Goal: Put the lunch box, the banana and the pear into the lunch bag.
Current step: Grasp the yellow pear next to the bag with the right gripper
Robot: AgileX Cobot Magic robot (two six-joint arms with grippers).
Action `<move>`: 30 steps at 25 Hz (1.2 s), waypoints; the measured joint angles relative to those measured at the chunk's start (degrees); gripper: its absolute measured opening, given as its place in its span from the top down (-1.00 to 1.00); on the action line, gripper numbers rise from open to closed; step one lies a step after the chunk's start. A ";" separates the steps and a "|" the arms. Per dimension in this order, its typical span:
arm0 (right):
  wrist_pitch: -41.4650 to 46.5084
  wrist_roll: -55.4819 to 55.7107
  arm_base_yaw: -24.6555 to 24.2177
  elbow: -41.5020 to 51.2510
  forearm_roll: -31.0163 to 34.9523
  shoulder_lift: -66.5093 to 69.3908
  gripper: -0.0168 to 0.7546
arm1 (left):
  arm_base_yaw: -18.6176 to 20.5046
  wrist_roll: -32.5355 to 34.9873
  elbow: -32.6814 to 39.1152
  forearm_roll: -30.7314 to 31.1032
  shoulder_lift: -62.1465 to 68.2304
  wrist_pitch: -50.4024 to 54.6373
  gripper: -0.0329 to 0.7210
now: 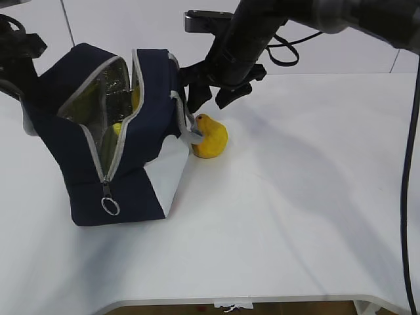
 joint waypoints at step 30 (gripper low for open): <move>-0.27 0.80 0.22 0.00 -0.49 3.89 -0.31 | 0.00 -0.10 0.00 0.00 0.00 0.00 0.89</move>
